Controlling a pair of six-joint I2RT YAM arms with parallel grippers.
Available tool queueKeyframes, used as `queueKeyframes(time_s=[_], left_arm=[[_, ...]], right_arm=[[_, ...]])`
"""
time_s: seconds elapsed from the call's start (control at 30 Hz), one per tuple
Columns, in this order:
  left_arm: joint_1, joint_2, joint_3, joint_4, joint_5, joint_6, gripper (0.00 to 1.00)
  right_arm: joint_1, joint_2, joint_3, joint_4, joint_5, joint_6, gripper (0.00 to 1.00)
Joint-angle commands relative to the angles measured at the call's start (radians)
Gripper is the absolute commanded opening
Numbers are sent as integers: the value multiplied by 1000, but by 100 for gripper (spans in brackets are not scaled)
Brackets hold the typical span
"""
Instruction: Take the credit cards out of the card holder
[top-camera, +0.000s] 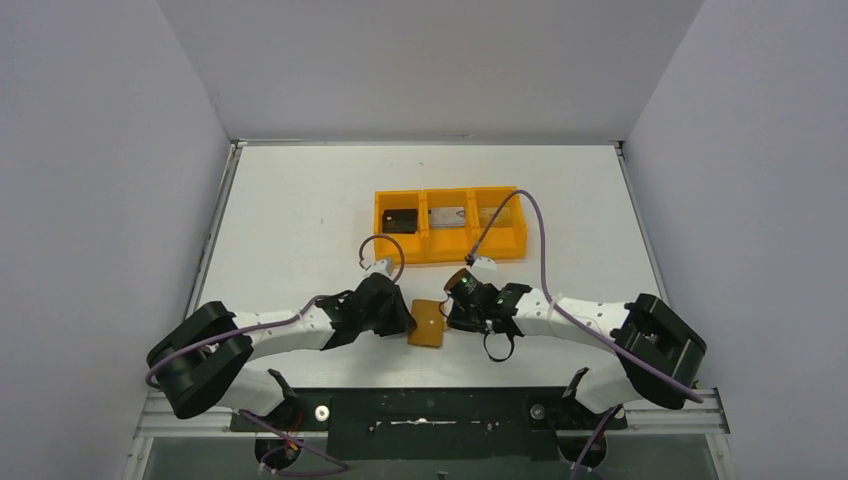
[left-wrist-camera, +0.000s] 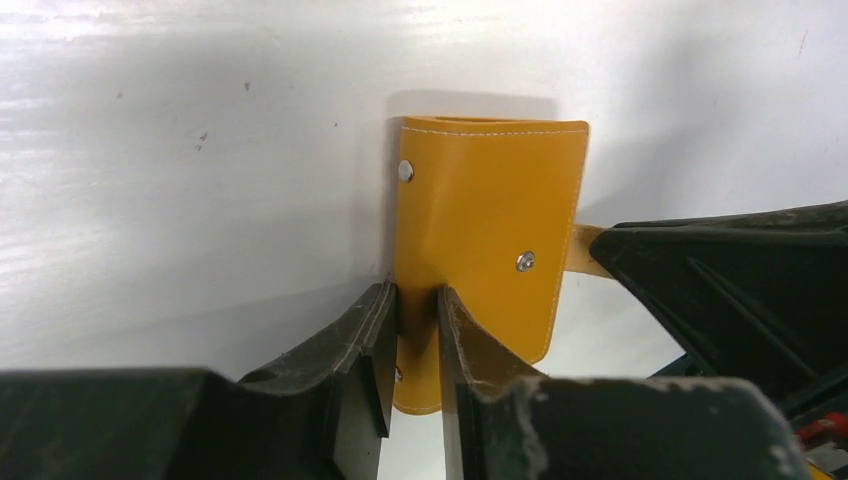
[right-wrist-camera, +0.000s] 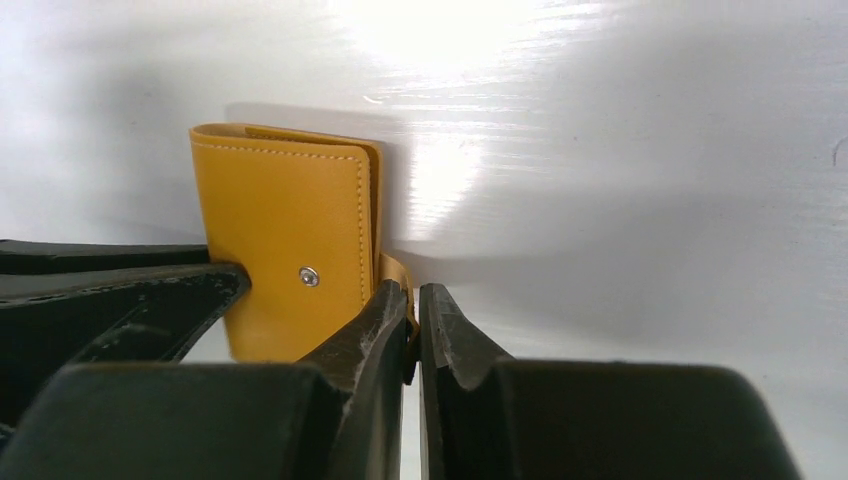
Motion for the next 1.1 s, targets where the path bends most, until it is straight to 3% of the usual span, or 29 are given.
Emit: queueKeyframes(time_s=[0.0,0.17,0.43,0.73,1.07], left_arm=[[-2,-86,-30,-57,-47,37,24],[0,-233,-64,-91,-117,31,44],[9,-489,-78,-237,-257,25,60],[17,-651,-76,-331,-325,12,65],[20,-643,-66,-330,-299,22,65]], right_arm=[[-6,-104,5,15,33,-14,0],[-6,-176,15,5,30,-40,0],[10,-225,49,63,-35,-109,0],[43,-113,167,120,-123,-189,1],[50,-79,152,89,-67,-117,1]])
